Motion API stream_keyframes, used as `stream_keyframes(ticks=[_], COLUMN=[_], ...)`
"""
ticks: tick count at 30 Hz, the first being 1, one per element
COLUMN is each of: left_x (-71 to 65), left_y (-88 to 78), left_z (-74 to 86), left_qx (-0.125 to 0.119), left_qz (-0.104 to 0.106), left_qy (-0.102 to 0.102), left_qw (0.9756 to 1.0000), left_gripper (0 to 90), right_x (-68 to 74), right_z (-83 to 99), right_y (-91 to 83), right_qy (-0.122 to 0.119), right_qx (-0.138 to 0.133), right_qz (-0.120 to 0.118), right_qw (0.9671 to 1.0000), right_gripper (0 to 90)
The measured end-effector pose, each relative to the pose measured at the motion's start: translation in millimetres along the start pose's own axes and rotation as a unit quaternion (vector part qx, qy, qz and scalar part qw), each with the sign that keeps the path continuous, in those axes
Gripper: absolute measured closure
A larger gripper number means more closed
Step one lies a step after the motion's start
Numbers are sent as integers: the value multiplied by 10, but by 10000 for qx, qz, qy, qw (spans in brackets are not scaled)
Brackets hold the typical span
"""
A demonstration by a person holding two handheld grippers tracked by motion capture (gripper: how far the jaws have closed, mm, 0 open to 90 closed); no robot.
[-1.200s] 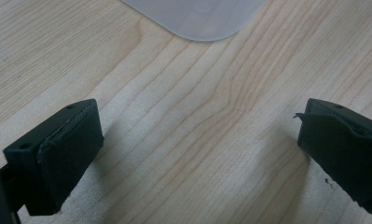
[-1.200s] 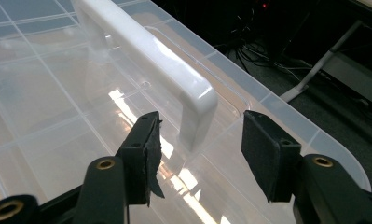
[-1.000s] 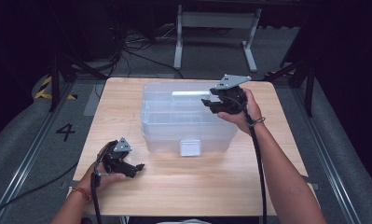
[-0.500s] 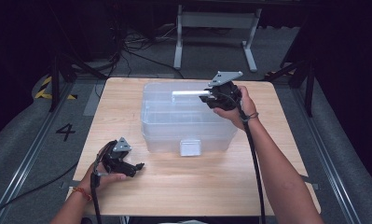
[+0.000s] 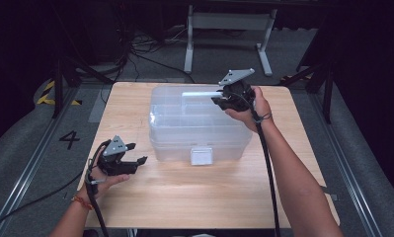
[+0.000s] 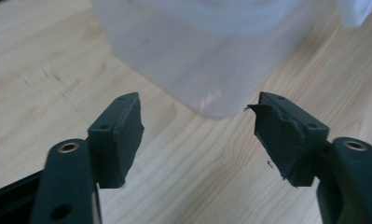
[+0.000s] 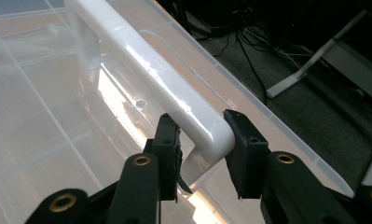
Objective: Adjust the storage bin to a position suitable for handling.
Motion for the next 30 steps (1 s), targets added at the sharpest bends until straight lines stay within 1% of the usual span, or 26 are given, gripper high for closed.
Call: stream_keyframes(ticks=[1,3,4,5,6,8,9,10,11,12,13,14,15,17,18,19,20,21,24,25,27,29,30], left_x=[8,4,-8,-12,-33,-55,-71,-68,-57,-64,-48,-40,-26,-23,-17,-9,-8,-5,-15,-17,-19,-16,-21], left_y=[-16,-40,-48,-52,-48,-36,-28,-22,-27,-36,-53,-68,-82,-75,-56,-35,-13,3,37,53,77,104,122], left_z=[-41,-109,-153,-181,-205,-234,-239,-245,-261,-275,-298,-320,-347,-377,-388,-391,-399,-414,-464,-479,-512,-527,-534], left_qx=[-68,-123,-177,-183,-189,-163,-108,-84,-138,-209,-294,-345,-365,-354,-281,-200,-180,-208,-286,-274,-312,-267,-280], left_qz=[-49,15,17,39,137,182,205,183,126,166,174,177,138,196,173,117,125,110,163,126,169,103,133], left_qy=[15,108,105,137,129,254,275,350,357,285,311,281,318,315,335,362,348,332,324,335,349,405,394], left_qw=[10000,9999,9998,9997,9996,9994,9994,9992,9992,9992,9989,9988,9987,9987,9989,9991,9992,9992,9989,9990,9988,9988,9987], left_gripper=[364,398,421,443,475,497,518,531,544,579,599,613,631,668,668,687,705,708,735,740,761,794,812], right_x=[-1,-9,-11,-17,-24,-30,-36,-45,-47,-52,-56,-67,-76,-98,-102,-117,-126,-129,-144,-145,-148,-152,-153], right_z=[-5,-18,-27,-45,-59,-75,-80,-84,-91,-105,-113,-124,-136,-156,-163,-174,-182,-189,-201,-204,-207,-207,-207], right_y=[-1,-5,-7,-10,-9,-7,-5,-5,-6,-1,0,2,4,8,11,14,17,21,25,26,24,23,23], right_qy=[-25,-74,-105,-114,-109,-86,-56,-60,-62,-66,-42,-53,-61,-59,-41,-25,-18,-9,6,7,-18,0,-2], right_qx=[35,102,152,201,205,218,216,226,243,238,233,238,241,244,242,226,212,200,208,206,217,219,217], right_qz=[5,32,48,76,113,130,102,99,104,120,132,139,141,118,109,101,91,86,51,46,49,42,40], right_qw=[10000,9999,9998,9997,9997,9996,9997,9997,9996,9996,9996,9996,9996,9996,9996,9997,9997,9998,9998,9998,9998,9998,9998], right_gripper=[682,686,687,687,687,687,687,687,687,687,686,686,687,689,688,689,688,688,689,689,692,693,693])
Point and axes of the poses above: each handheld gripper's, and its own axes: y roughly forward along the jaws, z roughly out of its underside, x roughly to its left, the point moved 8 cm from there along y, roughly forward along the jaws, and after that the axes turned 12 degrees about y, right-handed, at the moved point
